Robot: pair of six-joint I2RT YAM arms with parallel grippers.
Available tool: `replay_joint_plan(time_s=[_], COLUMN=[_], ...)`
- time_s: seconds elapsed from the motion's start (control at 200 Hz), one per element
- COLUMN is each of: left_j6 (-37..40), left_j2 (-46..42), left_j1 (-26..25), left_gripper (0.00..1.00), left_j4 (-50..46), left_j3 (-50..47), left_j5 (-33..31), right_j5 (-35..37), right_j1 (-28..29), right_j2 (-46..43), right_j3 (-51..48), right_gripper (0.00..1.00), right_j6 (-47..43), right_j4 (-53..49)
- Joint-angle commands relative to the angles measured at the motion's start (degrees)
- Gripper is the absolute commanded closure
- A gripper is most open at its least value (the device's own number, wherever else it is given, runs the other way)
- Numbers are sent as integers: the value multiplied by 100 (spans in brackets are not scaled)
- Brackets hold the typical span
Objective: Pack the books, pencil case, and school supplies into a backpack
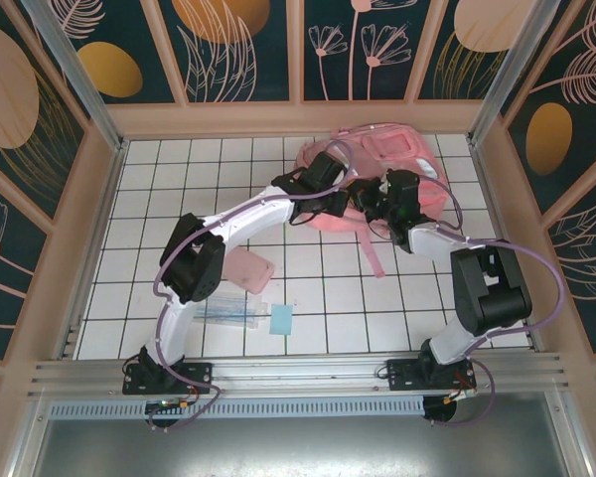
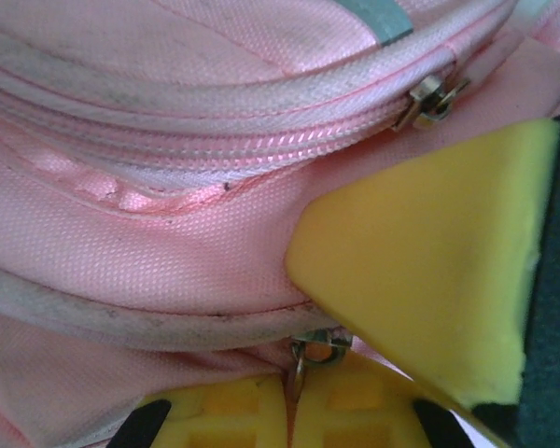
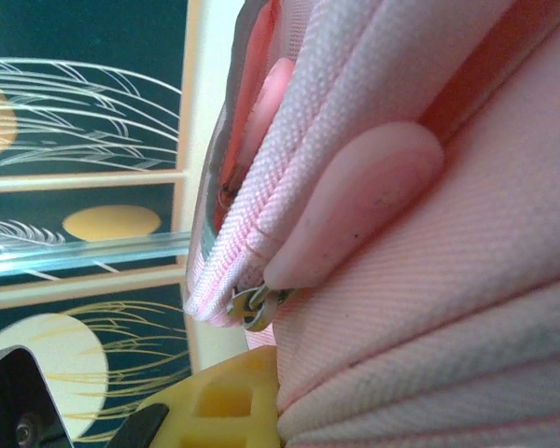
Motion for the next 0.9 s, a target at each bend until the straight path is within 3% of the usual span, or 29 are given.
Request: replay_joint_plan(time_s=[0.0,0.22,0.485,0.721,0.896], left_j6=[-80,-73,415,543,856], left_j2=[-544,-992,-1180,-1177,-1399], left_j1=[407,1047,1510,1566,1612], left_gripper=[100,100,100,100,100], left_j4=[-5,-72,-396,-1117,-1808], left_j3=[-471,-1517,-1631,-1546,-1842], left_j5=[135,409,172,1472,620], right_j5=[383,733,859,1604,2109], right_j1=[-57,-218,-291,-256,-190], right_j2=[-467,-754,-963,-1078,-1177], right_j3=[154,147,213,265,281], right_gripper=[100,100,100,100,100], right_j6=[-961,-1487,-1818,-2367,-2767], right_j4=[-324,-701,-992,-1400,-1589])
